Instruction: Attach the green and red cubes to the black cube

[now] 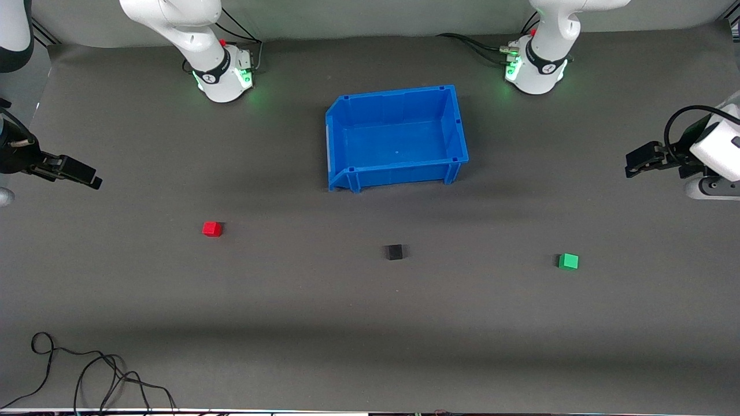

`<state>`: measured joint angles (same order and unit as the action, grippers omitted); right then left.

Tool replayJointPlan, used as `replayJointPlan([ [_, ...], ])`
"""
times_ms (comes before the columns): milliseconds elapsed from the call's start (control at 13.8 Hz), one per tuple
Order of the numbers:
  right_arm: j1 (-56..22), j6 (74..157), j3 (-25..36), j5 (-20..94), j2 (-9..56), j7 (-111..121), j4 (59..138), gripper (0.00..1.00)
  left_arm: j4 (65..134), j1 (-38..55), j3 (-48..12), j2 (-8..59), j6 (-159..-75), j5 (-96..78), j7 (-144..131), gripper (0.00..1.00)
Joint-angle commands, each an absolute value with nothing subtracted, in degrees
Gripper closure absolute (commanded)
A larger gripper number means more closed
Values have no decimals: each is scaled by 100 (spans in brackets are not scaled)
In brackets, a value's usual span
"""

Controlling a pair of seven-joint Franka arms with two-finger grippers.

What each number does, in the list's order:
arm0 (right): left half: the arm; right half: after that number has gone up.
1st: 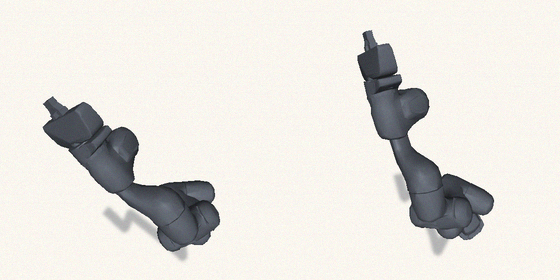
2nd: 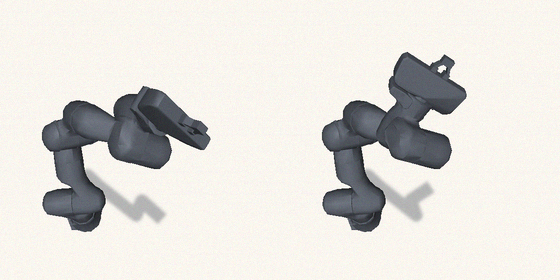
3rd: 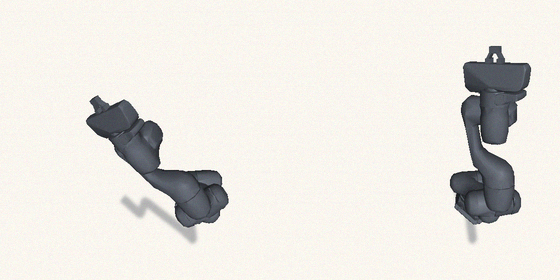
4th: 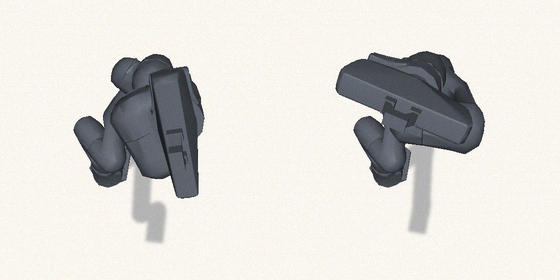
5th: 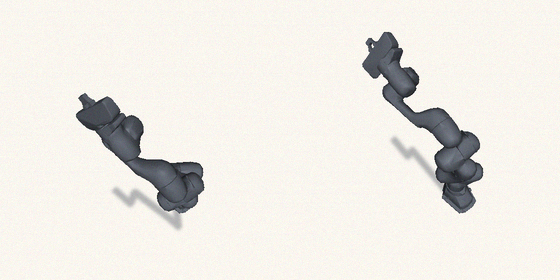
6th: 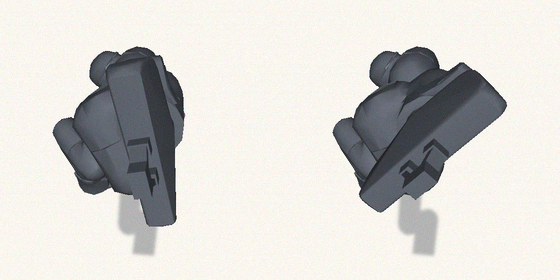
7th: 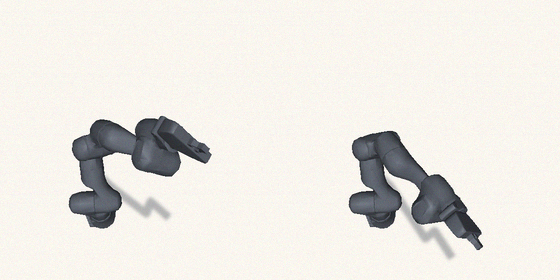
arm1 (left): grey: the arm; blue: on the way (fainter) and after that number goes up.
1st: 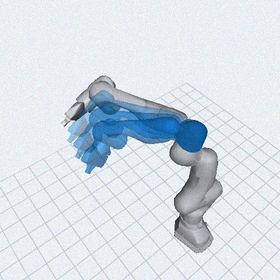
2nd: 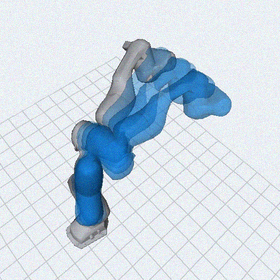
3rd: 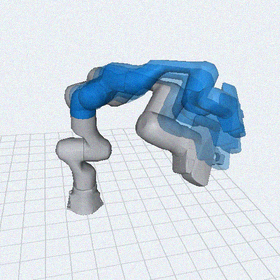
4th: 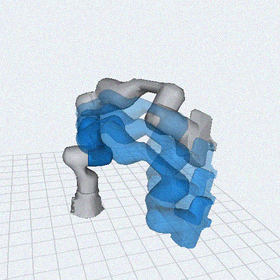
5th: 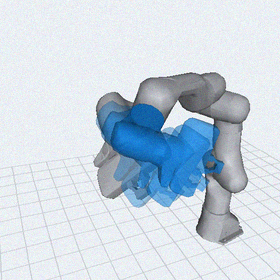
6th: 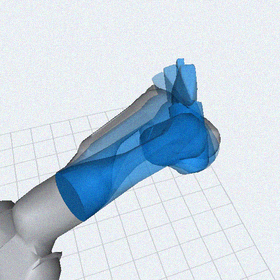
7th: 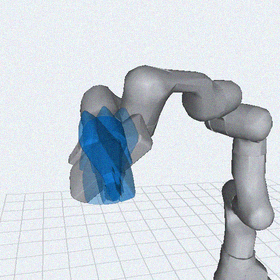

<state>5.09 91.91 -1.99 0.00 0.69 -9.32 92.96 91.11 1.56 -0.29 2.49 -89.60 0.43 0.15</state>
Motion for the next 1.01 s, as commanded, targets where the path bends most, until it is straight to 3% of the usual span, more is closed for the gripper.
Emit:
replayJointPlan([
  [0, 501, 9070, -220, -62, 106, -1002, 9167, 0, 9035, 202, -9, 229, -8859, 114, 70, 0],
  [942, 483, 9132, -220, -53, 255, -766, 9202, 0, 8965, 202, 9, 246, -8798, 70, -1257, 0],
])
